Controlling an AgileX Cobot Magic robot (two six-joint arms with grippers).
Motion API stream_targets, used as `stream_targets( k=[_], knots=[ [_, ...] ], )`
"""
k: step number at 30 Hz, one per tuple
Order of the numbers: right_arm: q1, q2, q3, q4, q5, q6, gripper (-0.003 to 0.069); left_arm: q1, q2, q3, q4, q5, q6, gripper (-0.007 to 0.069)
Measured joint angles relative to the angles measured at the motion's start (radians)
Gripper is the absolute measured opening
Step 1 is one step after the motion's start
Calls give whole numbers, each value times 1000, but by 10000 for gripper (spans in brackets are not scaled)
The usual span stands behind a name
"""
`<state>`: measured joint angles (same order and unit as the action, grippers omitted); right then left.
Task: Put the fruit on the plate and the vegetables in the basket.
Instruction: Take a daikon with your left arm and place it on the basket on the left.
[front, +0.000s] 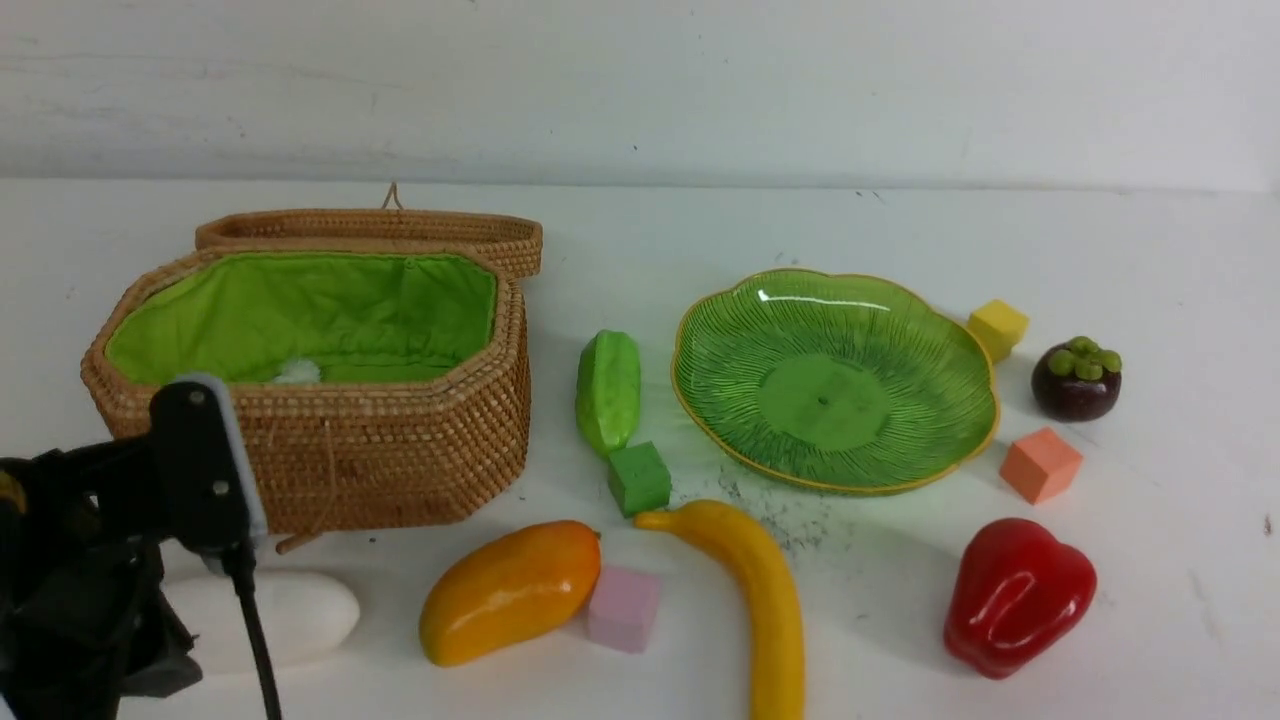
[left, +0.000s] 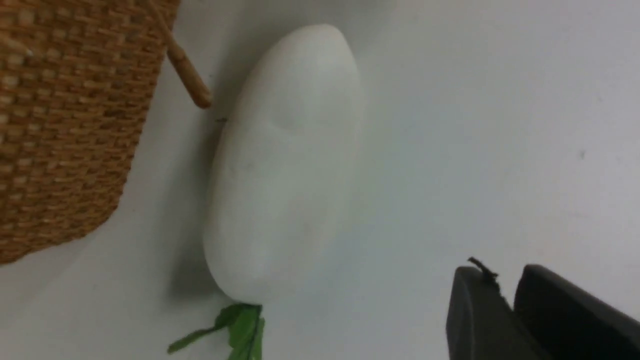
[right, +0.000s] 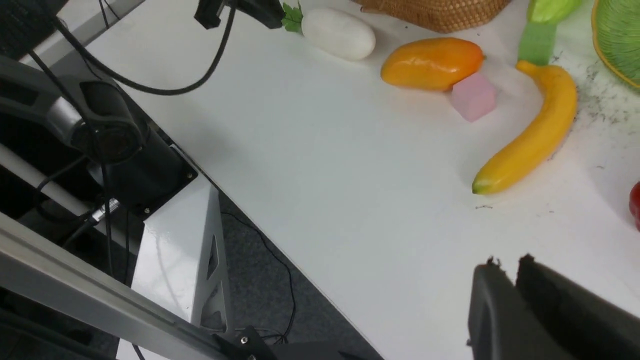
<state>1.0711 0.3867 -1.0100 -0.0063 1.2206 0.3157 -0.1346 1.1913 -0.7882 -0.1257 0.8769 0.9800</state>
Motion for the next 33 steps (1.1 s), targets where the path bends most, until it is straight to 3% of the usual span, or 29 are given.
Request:
stream_targets(
  k=[3, 4, 5, 8, 12, 19, 25, 33],
  knots=[
    [0, 0, 0, -20, -4, 0, 72, 0, 50, 0, 5, -74, 0, 311],
    [0, 0, 0, -23, -4, 0, 72, 0, 54, 0, 6, -78, 0, 323],
    [0, 0, 1, -29, -7, 0, 74, 0, 82, 0, 16, -114, 0, 403],
    [0, 0, 1, -31, -7, 0, 76, 0, 145, 0, 38, -177, 0, 552],
    [0, 0, 11, -30, -7, 0, 76, 0, 213, 0, 97, -253, 0, 649],
    [0, 2, 28, -30, -7, 0, 76, 0, 310, 0, 171, -315, 1, 637],
    [0, 2, 29, -30, -7, 0, 76, 0, 393, -2, 213, -301, -10, 519],
    [0, 2, 29, -26, -7, 0, 78, 0, 365, -4, 211, -147, -63, 519]
  ],
)
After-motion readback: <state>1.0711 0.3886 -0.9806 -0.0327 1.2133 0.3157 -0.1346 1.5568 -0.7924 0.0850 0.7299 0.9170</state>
